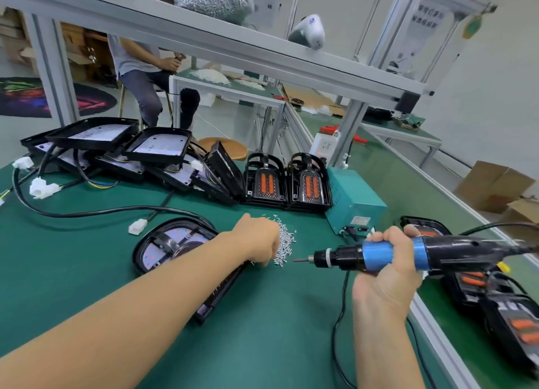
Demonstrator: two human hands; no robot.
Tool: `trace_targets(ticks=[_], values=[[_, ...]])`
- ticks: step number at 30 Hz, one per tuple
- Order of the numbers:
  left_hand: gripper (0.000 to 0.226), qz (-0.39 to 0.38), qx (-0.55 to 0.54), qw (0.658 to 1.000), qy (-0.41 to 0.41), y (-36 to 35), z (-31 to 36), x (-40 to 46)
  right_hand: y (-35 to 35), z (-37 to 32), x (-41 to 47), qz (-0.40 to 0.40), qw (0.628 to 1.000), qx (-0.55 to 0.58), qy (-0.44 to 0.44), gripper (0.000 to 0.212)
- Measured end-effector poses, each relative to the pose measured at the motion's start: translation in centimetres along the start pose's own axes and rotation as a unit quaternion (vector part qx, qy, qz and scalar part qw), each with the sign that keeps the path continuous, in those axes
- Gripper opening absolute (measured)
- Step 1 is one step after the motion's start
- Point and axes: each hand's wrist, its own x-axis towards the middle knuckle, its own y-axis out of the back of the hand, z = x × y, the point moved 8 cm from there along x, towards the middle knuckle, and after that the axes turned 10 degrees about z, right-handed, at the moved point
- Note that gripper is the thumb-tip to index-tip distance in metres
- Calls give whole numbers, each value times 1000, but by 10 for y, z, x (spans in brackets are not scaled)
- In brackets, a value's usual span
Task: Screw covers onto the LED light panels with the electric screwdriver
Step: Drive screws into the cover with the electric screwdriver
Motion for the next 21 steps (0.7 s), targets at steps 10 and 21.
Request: trace_targets(ticks=[10,21], values=[[28,6,91,996,-2,-12,8,7,0,-6,-2,-18,1000,-7,1,27],[30,54,86,995,-13,-11,12,0,0,-6,-6,-13,1000,-8,-6,28]])
